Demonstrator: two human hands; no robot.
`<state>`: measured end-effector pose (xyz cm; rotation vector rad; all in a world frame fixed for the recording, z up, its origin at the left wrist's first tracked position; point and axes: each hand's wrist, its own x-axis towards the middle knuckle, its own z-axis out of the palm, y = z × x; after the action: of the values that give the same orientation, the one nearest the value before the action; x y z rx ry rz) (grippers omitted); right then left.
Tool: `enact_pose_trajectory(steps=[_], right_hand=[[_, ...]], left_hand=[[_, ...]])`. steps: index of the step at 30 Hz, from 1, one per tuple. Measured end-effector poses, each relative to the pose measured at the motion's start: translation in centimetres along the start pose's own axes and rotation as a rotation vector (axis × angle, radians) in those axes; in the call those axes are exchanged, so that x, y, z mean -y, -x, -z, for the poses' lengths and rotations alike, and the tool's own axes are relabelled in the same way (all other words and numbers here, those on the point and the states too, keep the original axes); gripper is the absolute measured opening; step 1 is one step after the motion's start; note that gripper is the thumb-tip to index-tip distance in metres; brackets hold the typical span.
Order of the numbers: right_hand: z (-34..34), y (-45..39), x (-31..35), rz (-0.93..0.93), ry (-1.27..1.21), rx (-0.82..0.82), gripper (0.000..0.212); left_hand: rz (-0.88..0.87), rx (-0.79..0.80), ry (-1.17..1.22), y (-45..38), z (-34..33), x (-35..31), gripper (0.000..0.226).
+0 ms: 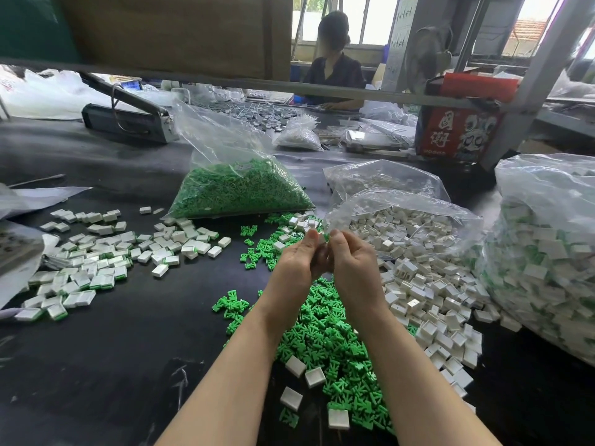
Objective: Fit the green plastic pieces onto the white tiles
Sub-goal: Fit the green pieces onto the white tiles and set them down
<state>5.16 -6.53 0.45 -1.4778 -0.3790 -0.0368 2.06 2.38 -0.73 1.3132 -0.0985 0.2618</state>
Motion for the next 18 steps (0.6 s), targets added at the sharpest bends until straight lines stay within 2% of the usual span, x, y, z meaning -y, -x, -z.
enact_pose_trajectory(steps=[6,11,15,18], right_hand=[[0.3,-0.2,-0.5,0.021,0.071,0.037,0.036],[0.7,-0.3,-1.1,0.002,0.158,0.083,0.04],[1.1,-0.5,-1.2,-0.007,0.198,0.122,0.04],[1.3,-0.6,-1.4,0.001,0.204,0.136,0.042]], left_hand=[[0.018,-0.037,-0.003,0.0,-0.1,0.0,0.045],[0.029,-0.032,-0.068,0.1,-0.1,0.0,0.055],[0.049,-0.023,-0.077,0.2,-0.1,-0.1,0.049],[0.054,0.003,-0.102,0.3,-0.2,-0.2,0.059]])
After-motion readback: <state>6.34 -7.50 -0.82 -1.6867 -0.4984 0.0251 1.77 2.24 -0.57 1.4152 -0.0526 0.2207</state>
